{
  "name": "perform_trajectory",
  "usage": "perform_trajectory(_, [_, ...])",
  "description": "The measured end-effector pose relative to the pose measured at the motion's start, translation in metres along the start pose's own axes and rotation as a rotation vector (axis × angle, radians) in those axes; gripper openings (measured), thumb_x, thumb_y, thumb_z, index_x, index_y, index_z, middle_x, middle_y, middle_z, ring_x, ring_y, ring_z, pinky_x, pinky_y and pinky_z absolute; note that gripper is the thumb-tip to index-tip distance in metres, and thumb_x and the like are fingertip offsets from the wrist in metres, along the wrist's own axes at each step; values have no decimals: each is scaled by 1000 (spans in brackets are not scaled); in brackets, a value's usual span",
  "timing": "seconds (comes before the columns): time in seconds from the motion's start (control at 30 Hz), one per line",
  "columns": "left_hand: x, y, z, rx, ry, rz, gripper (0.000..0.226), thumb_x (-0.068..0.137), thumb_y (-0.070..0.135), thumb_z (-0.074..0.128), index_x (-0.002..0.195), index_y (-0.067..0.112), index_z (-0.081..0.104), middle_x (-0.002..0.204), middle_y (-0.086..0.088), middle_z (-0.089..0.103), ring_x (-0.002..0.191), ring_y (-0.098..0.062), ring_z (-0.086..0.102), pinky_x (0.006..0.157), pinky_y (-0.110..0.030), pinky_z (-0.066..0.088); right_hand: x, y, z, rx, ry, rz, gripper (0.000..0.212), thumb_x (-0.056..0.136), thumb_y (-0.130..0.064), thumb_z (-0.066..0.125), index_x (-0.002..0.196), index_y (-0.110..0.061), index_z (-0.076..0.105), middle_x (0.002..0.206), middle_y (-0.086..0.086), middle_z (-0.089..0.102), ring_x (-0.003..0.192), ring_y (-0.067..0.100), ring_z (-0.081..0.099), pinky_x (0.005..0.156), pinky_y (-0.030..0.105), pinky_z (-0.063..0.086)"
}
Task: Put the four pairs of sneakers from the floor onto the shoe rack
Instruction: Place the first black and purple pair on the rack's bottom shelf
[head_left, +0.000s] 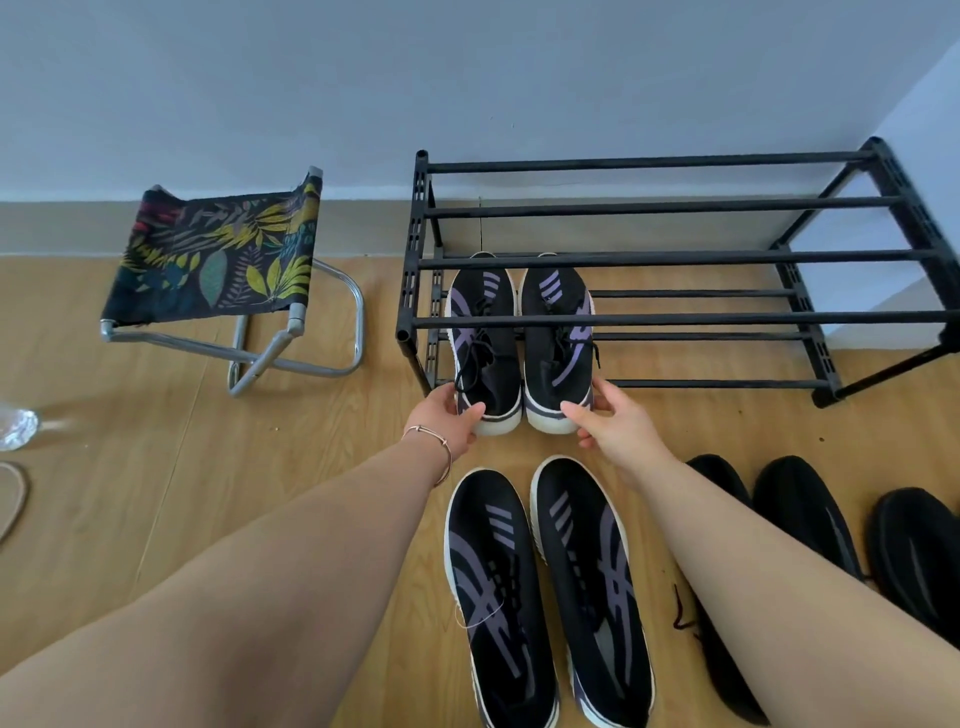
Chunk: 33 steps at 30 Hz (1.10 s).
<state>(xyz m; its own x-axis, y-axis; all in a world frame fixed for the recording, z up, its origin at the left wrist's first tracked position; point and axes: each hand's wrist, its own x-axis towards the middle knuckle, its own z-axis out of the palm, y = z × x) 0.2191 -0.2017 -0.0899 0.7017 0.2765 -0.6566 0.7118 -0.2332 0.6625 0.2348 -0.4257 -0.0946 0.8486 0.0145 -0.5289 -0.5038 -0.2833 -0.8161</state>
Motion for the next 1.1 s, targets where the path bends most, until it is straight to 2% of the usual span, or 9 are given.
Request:
perform_trajectory(0.1, [-1, 6, -1, -13, 5, 7, 61, 95, 29, 66, 150, 19, 41, 116, 5, 60, 91, -22, 73, 88, -42, 60, 6, -2, -1, -6, 22, -8, 69, 90, -25, 74, 151, -26, 43, 109, -4, 64, 79, 15, 65, 70, 28, 57])
perform_trajectory(0.3, [-15, -18, 9, -151, 41, -49, 64, 90, 33, 71, 147, 26, 43, 125, 3, 61, 108, -21, 66, 98, -41, 54, -7, 12, 16, 7, 131, 3, 60, 89, -27, 74, 144, -22, 50, 133, -2, 59, 108, 22, 65, 73, 23, 53])
perform_trajectory(0.4, [-23, -27, 17, -309, 33, -82, 58, 91, 20, 70, 143, 31, 46, 121, 3, 61, 102, -19, 69, 87, -31, 56, -10, 17, 25, 108, 215, 62, 61, 89, -22, 75, 145, -23, 49, 135, -3, 58, 102, 20, 69, 77, 26, 56])
perform_trajectory(0.47, [-24, -31, 22, -363, 36, -95, 61, 89, 17, 70, 143, 34, 47, 121, 4, 63, 100, -17, 70, 90, -33, 56, -13, 19, 30, 216, 208, 99, 64, 89, -14, 74, 146, -24, 48, 130, -5, 63, 95, 17, 72, 83, 32, 60])
perform_trajectory(0.77, [-6, -13, 11, -212, 83, -12, 61, 96, 18, 63, 151, 31, 39, 135, 3, 59, 114, -19, 59, 97, -32, 48, 4, 9, 29, 264, 183, 99, 62, 89, -6, 73, 145, -20, 52, 124, 0, 68, 94, 16, 75, 89, 39, 61])
perform_trajectory(0.83, [-1, -5, 7, -179, 62, 8, 62, 96, 19, 62, 152, 31, 37, 138, 3, 58, 108, -18, 61, 84, -28, 54, 10, 0, 29, 245, 165, 91, 60, 89, -4, 73, 144, -19, 53, 122, 1, 68, 96, 18, 74, 92, 41, 60])
perform_trajectory(0.9, [3, 2, 5, -148, 38, 19, 62, 97, 17, 60, 153, 29, 37, 134, 3, 59, 96, -13, 60, 67, -19, 47, 17, -7, 29, 223, 161, 88, 56, 89, -3, 72, 140, -18, 56, 115, -2, 69, 99, 20, 73, 93, 41, 59])
perform_trajectory(0.97, [6, 6, 4, -114, 24, 24, 60, 97, 16, 59, 152, 27, 38, 121, 7, 61, 87, -8, 59, 61, -17, 42, 24, -12, 30, 187, 167, 90, 54, 88, -2, 72, 138, -19, 58, 112, -2, 70, 99, 21, 72, 93, 42, 59])
perform_trajectory(1.1, [8, 5, 3, -94, 18, 14, 61, 98, 17, 60, 153, 30, 36, 136, 4, 59, 98, -12, 59, 58, -13, 41, 29, -7, 34, 65, 202, 69, 58, 86, -7, 74, 139, -22, 56, 119, -1, 68, 101, 21, 70, 92, 41, 59])
